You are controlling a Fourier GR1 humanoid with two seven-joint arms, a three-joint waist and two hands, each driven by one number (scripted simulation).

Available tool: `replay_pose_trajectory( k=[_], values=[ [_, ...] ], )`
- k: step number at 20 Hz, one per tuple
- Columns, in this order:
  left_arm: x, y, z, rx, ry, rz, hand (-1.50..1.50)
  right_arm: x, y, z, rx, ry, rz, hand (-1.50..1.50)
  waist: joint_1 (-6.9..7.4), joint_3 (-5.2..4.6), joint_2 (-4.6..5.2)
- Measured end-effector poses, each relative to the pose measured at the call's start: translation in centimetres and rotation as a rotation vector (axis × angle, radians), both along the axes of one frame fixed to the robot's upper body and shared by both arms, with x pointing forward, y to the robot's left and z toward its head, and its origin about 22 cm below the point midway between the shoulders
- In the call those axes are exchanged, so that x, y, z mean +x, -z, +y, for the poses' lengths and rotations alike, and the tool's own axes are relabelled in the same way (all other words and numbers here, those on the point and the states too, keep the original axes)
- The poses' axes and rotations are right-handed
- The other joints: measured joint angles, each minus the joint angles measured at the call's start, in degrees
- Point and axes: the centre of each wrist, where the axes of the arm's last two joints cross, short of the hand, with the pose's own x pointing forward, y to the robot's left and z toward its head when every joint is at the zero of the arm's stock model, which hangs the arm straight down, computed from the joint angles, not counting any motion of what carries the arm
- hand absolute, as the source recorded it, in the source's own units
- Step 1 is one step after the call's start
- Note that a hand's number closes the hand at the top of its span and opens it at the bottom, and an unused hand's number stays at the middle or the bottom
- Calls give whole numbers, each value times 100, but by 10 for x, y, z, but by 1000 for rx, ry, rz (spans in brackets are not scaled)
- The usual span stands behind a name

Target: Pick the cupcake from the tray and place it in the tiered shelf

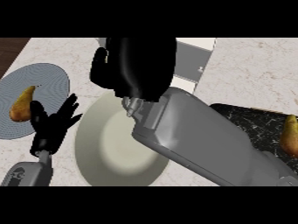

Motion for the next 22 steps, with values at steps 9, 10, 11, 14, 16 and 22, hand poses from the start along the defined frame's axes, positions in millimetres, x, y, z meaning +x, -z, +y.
replay_pose_trajectory(
  k=[9, 10, 11, 14, 16, 22],
  values=[
    [-5, 0, 6, 1, -22, -5, 0, 20, -81, 20, 47, 92, -72, 150, -122, 19, 32],
    [-5, -1, 7, 0, -24, -5, 0, 24, -88, 21, 50, 105, -72, 150, -132, 18, 39],
    [-6, -1, 8, -2, -26, -5, 0, 26, -96, 23, 55, 114, -77, 150, -149, 20, 44],
    [-7, 0, 13, -2, -40, -8, 0, 34, -113, 27, 56, 138, -71, 150, -206, 24, 62],
    [-8, -2, 15, 0, -41, -6, 0, 42, -121, 27, 57, 151, -55, 150, -238, 26, 70],
    [-9, -3, 18, 1, -58, -1, 0, 67, -126, 26, 58, 166, 29, 150, -293, 31, 98]
  ],
)
